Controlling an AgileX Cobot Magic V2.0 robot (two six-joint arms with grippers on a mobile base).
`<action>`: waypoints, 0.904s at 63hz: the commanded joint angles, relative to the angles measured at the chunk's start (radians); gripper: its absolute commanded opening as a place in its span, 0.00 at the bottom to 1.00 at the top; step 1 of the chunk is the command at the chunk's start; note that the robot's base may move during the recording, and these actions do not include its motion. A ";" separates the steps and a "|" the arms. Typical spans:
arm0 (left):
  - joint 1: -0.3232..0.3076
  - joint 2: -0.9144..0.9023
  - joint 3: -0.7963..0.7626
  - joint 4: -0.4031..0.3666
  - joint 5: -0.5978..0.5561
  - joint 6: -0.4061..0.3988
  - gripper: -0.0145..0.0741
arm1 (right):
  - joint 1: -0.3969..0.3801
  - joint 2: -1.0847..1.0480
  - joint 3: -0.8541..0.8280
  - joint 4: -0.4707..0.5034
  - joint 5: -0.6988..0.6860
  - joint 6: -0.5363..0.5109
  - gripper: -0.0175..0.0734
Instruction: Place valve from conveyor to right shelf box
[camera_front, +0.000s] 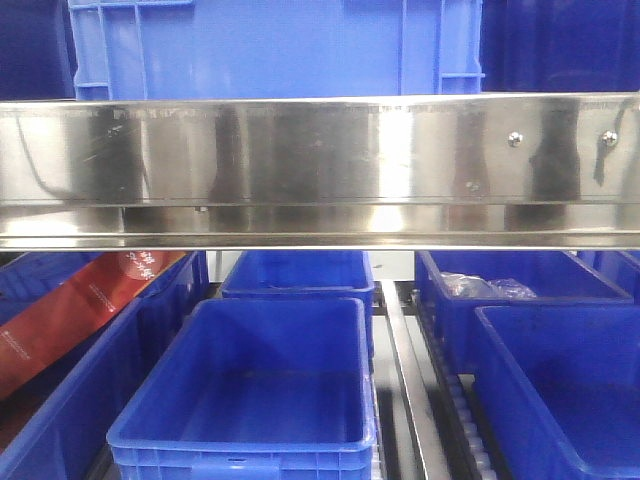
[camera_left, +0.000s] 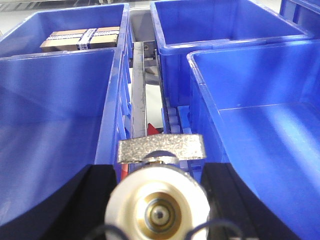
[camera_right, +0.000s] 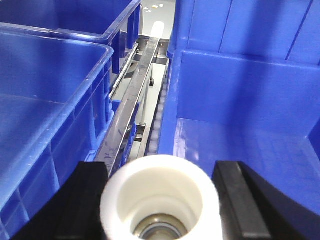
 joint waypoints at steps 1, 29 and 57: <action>-0.004 -0.012 -0.014 -0.004 -0.051 -0.008 0.04 | -0.002 -0.018 -0.017 -0.004 -0.071 -0.003 0.02; -0.004 -0.012 -0.014 -0.015 -0.074 -0.008 0.04 | -0.002 -0.018 -0.017 -0.004 -0.071 -0.003 0.02; -0.129 0.073 -0.167 -0.125 -0.095 0.109 0.04 | 0.087 0.013 -0.132 0.092 -0.167 -0.006 0.02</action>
